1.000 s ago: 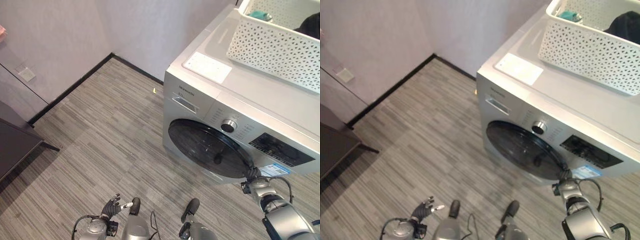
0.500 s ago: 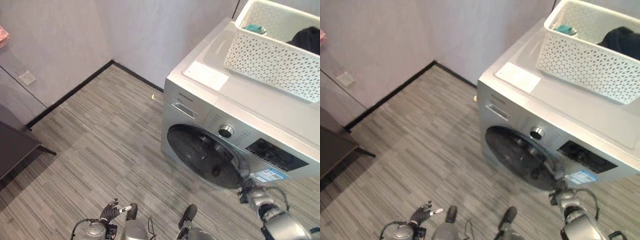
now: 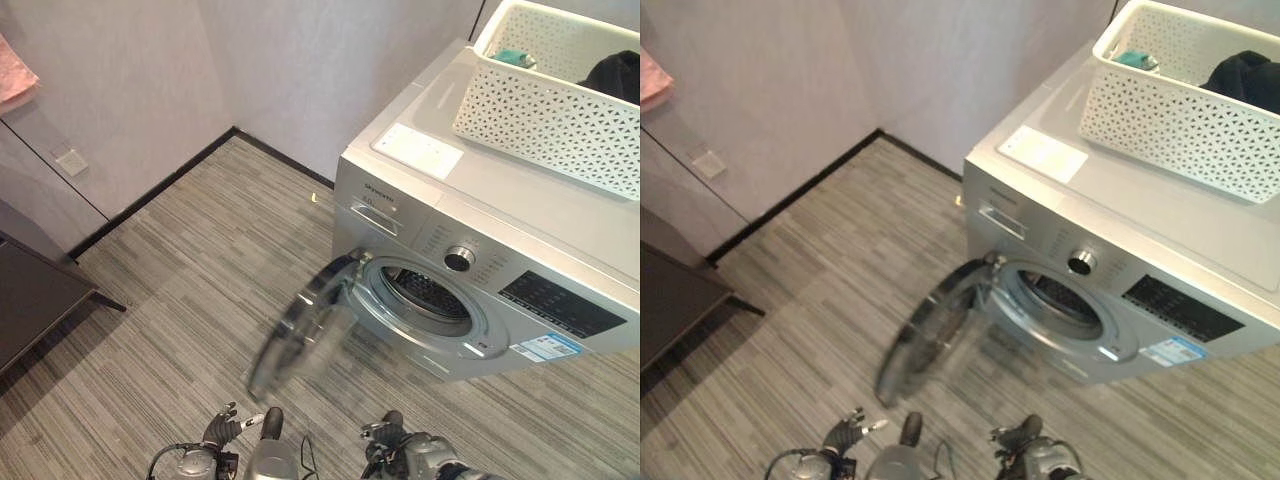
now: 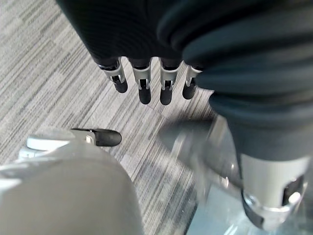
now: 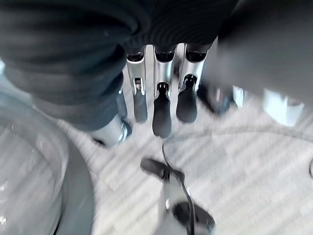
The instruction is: Grab the laundry basket,head to the washer,open it,put in the laundry and shut it.
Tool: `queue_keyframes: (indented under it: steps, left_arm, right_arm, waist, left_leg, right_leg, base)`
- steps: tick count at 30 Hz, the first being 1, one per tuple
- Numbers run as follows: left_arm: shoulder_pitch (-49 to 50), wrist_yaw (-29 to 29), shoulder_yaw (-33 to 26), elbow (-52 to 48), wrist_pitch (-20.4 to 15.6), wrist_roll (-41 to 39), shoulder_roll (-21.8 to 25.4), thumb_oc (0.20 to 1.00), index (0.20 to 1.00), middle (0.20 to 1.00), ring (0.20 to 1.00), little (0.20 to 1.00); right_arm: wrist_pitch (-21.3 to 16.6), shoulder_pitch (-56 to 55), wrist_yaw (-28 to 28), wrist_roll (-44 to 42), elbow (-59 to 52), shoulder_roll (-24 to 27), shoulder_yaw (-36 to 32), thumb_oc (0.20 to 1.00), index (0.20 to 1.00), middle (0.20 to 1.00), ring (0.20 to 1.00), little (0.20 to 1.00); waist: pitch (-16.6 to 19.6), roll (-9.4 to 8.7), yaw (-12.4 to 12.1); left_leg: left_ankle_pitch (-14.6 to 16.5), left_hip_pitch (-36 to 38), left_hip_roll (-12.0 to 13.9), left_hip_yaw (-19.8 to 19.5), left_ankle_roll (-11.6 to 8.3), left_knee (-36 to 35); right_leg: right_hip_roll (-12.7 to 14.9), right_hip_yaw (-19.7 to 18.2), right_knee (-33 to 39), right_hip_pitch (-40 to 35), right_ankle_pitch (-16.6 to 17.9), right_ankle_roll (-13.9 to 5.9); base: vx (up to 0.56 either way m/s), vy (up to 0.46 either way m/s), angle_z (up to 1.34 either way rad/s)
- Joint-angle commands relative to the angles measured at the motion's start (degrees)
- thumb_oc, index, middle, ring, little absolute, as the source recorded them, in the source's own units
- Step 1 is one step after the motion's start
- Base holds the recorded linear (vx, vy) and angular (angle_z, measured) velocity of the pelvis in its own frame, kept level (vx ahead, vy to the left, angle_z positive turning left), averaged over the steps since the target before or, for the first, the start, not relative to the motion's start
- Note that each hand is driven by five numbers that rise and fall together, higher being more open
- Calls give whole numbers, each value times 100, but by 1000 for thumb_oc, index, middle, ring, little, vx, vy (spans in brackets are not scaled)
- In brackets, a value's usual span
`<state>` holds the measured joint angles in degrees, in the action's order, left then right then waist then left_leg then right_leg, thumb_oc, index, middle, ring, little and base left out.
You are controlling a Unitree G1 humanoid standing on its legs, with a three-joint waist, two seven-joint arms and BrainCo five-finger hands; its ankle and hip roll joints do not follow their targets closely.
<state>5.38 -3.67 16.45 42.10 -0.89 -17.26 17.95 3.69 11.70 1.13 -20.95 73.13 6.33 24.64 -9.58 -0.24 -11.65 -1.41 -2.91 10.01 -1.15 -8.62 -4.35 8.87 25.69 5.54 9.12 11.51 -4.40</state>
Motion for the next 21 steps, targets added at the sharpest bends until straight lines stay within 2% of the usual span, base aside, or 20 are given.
queue_keyframes:
  steps: [1, 2, 3, 4, 5, 6, 7, 8, 9, 10, 11, 12, 13, 14, 15, 16, 17, 20, 21]
  left_arm:
    - [-258, -217, 103, -954, -414, 888, 531, 1000, 1000, 1000, 1000, 1000]
    - [-270, -301, 78, -1451, -457, 1445, 822, 1000, 1000, 1000, 1000, 1000]
    - [-392, -650, -4, -2414, -661, 2671, 1573, 1000, 1000, 1000, 1000, 1000]
    - [-364, -642, -22, -2452, -642, 2683, 1590, 1000, 1000, 1000, 1000, 1000]
    - [-526, -649, -256, -3459, -787, 3384, 2262, 1000, 1000, 1000, 1000, 1000]
    - [-487, -621, -292, -3517, -760, 3383, 2281, 1000, 1000, 1000, 1000, 1000]
    - [-671, -164, -490, -4249, -863, 3174, 2557, 1000, 1000, 1000, 1000, 1000]
    - [-893, 382, -328, -4661, -906, 2559, 2632, 1000, 1000, 1000, 1000, 1000]
    - [-1124, 1011, -76, -4941, -830, 1585, 2718, 1000, 1000, 1000, 1000, 1000]
    - [-1149, 1038, -69, -4954, -809, 1542, 2736, 1000, 1000, 1000, 1000, 1000]
    - [-1569, 1864, 657, -4916, -382, 43, 2656, 1000, 1000, 1000, 1000, 1000]
    - [-1963, 2146, 1205, -4632, -113, -538, 2475, 1000, 1000, 1000, 1000, 1000]
    - [-2013, 2144, 1248, -4596, -127, -546, 2461, 1000, 1000, 1000, 1000, 1000]
    - [-2486, 2304, 1873, -4155, 107, -982, 2129, 1000, 1000, 1000, 1000, 1000]
    - [-3639, 2524, 3153, -2993, 628, -1508, 1162, 1000, 1000, 1000, 1000, 1000]
    - [-4148, 2519, 3573, -2486, 737, -1631, 649, 1000, 1000, 1000, 1000, 1000]
    - [-4170, 2522, 3584, -2457, 723, -1631, 623, 1000, 1000, 1000, 1000, 1000]
    - [-4982, 2202, 4260, -1182, 583, -1705, -1052, 1000, 1000, 1000, 1000, 1000]
    - [-5216, 2133, 4405, -342, 507, -1532, -1920, 1000, 1000, 1000, 1000, 1000]
  right_arm:
    - [-60, 337, -156, 279, 122, -30, -143, 1000, 1000, 1000, 1000, 1000]
    - [-97, 309, -210, 330, 127, -14, -212, 1000, 1000, 1000, 1000, 1000]
    - [-172, 241, -300, 398, 100, 0, -310, 1000, 1000, 1000, 1000, 1000]
    - [-173, 239, -302, 401, 102, -16, -310, 1000, 1000, 1000, 1000, 1000]
    - [-232, 136, -330, 488, 62, 23, -371, 1000, 1000, 1000, 1000, 1000]
    - [-230, 138, -330, 493, 61, 10, -369, 1000, 1000, 1000, 1000, 1000]
    - [-220, 47, -274, 596, 45, 73, -387, 1000, 1000, 1000, 1000, 1000]
    - [-200, 20, -194, 628, 58, 110, -398, 1000, 1000, 1000, 1000, 1000]
    - [-157, 6, -107, 671, 122, 147, -411, 1000, 1000, 1000, 1000, 1000]
    - [-158, 12, -102, 674, 123, 147, -433, 1000, 1000, 1000, 1000, 1000]
    - [-59, -15, 135, 850, 242, 144, -357, 1000, 1000, 1000, 1000, 1000]
    - [-19, -25, 223, 904, 249, 137, -295, 1000, 1000, 1000, 1000, 1000]
    - [-18, -23, 225, 905, 247, 144, -322, 1000, 1000, 1000, 1000, 1000]
    - [-1, -11, 281, 924, 258, 128, -256, 1000, 1000, 1000, 1000, 1000]
    - [7, 139, 328, 800, 198, 189, -128, 1000, 1000, 1000, 1000, 1000]
    - [20, 251, 288, 729, 183, 261, -124, 1000, 1000, 1000, 1000, 1000]
    - [21, 258, 290, 729, 184, 271, -140, 1000, 1000, 1000, 1000, 1000]
    - [6, 689, 124, 547, 145, 417, 5, 1000, 1000, 1000, 1000, 1000]
    - [13, 863, 55, 491, 155, 458, 108, 1000, 1000, 1000, 1000, 1000]
  waist:
    - [-284, -76, -48]
    - [-276, -86, -48]
    - [-263, -83, -37]
    - [-263, -97, -40]
    - [-246, -98, -6]
    - [-248, -110, -4]
    - [-224, -108, 68]
    - [-200, -97, 138]
    - [-172, -78, 214]
    - [-179, -78, 194]
    - [-92, -82, 335]
    - [-50, -93, 410]
    - [-55, -88, 383]
    - [-32, -122, 471]
    - [-45, -211, 760]
    - [-73, -246, 888]
    - [-80, -238, 872]
    - [-239, -310, 1265]
    - [-293, -342, 1473]
  left_leg:
    - [55, -321, -56, -51, 281, -65]
    - [73, -307, -49, -38, 272, -65]
    - [112, -290, -27, -20, 245, -65]
    - [114, -283, -26, -15, 244, -65]
    - [150, -265, -3, 11, 219, -65]
    - [152, -262, -1, 14, 218, -65]
    - [171, -245, 8, 44, 198, -65]
    - [167, -239, 10, 76, 193, -65]
    - [176, -224, 11, 114, 191, -65]
    - [179, -223, 14, 116, 191, -65]
    - [186, -179, 20, 174, 194, -65]
    - [192, -159, 26, 200, 198, -65]
    - [194, -159, 28, 203, 198, -65]
    - [198, -142, 29, 222, 206, -65]
    - [184, -169, 6, 239, 231, -65]
    - [173, -200, -1, 243, 240, -65]
    - [173, -201, 1, 245, 240, -65]
    - [89, -434, -46, 249, 254, -65]
    - [70, -527, -57, 318, 263, -65]
  right_leg:
    - [388, -244, -54, -527, -907, -385]
    - [385, -247, -54, -546, -918, -393]
    - [370, -242, -54, -567, -942, -417]
    - [370, -246, -54, -570, -944, -417]
    - [365, -253, -54, -574, -951, -438]
    - [364, -256, -54, -575, -952, -438]
    - [358, -273, -54, -572, -951, -442]
    - [358, -282, -54, -572, -946, -444]
    - [359, -299, -54, -576, -937, -446]
    - [356, -301, -54, -575, -938, -446]
    - [360, -334, -54, -593, -923, -450]
    - [358, -360, -54, -591, -918, -451]
    - [356, -362, -54, -588, -918, -451]
    - [346, -394, -54, -576, -901, -453]
    - [318, -517, -54, -473, -858, -470]
    - [304, -579, -54, -399, -833, -475]
    - [303, -581, -54, -397, -832, -475]
    - [290, -743, -54, -90, -743, -472]
    - [277, -864, -70, 76, -705, -458]
  base:
    - [45, -8, -1]
    - [66, -14, -3]
    - [54, -13, -3]
    - [65, -15, -2]
    - [0, 0, 0]
    - [48, -3, -2]
    - [0, 0, 0]
    - [37, 25, 1]
    - [20, 23, 3]
    - [47, 33, 2]
    - [60, 27, -3]
    - [60, 27, -8]
    - [37, 3, -11]
    - [-9, -10, -31]
    - [-36, -15, -26]
    - [-49, -11, -15]
    - [-63, -15, 4]
    - [-97, 12, -47]
    - [-77, 37, -14]
